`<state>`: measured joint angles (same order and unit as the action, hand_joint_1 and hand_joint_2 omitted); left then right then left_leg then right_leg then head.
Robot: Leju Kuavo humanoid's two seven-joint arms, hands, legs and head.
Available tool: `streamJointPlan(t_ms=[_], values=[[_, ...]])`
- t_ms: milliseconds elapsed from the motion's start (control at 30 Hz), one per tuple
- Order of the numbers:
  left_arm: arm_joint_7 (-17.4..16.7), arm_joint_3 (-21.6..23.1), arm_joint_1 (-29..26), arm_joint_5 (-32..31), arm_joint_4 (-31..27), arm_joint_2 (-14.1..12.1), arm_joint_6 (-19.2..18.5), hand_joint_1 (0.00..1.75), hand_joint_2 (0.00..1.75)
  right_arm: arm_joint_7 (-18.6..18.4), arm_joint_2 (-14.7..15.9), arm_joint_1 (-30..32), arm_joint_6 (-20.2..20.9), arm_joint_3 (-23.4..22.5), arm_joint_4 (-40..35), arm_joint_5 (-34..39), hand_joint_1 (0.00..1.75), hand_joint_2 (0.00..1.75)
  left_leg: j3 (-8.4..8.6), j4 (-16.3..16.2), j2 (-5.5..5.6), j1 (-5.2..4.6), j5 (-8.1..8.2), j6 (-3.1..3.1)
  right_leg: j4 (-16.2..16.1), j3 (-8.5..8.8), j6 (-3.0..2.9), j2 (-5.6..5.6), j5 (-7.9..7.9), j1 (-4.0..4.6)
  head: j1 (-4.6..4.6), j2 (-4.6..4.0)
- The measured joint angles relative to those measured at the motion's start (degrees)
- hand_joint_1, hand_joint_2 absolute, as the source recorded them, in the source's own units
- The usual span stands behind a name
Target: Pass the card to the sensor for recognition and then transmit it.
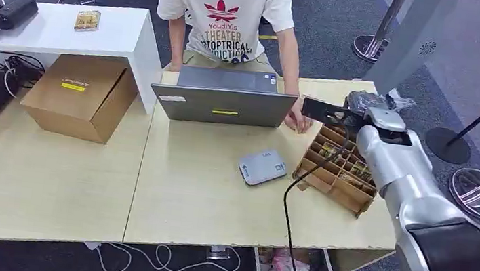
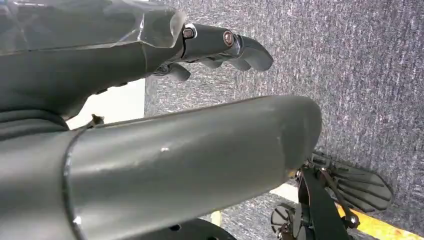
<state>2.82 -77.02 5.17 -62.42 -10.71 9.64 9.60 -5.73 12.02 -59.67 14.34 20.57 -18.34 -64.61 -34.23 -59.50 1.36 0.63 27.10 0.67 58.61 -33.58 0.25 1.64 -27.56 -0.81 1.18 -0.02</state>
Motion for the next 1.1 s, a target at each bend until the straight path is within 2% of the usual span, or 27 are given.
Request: streamJointPlan(t_ms=[567,900,1100], values=[[0.4,0.0,0.1,0.9,0.0,0.0,0.0,0.0,0.0,1.2,-1.9,-3.5,0.0,0.5,-1.4,-0.9,1.47,1.75,0.0,0.0,0.0,0.0,0.0,0.0,0.0,0.01,0.0,0.0,0.0,0.0,-0.02,0.0],[0.1,0.0,0.1,2.4,0.0,0.2,0.7,0.0,0.0,2.8,-6.2,-6.0,-0.8,1.7,-2.3,-1.6,1.47,1.75,0.01,0.0,-0.02,0.01,-0.01,0.0,0.0,-0.01,0.0,0.02,0.0,0.01,0.0,0.0],[0.0,0.0,0.1,2.6,0.0,0.3,0.9,0.0,0.0,4.3,-8.2,-7.0,-2.0,2.8,-3.1,-1.9,1.54,1.75,0.0,0.0,0.01,0.01,-0.01,0.0,0.0,0.0,0.0,0.01,0.0,0.01,0.0,0.0]])
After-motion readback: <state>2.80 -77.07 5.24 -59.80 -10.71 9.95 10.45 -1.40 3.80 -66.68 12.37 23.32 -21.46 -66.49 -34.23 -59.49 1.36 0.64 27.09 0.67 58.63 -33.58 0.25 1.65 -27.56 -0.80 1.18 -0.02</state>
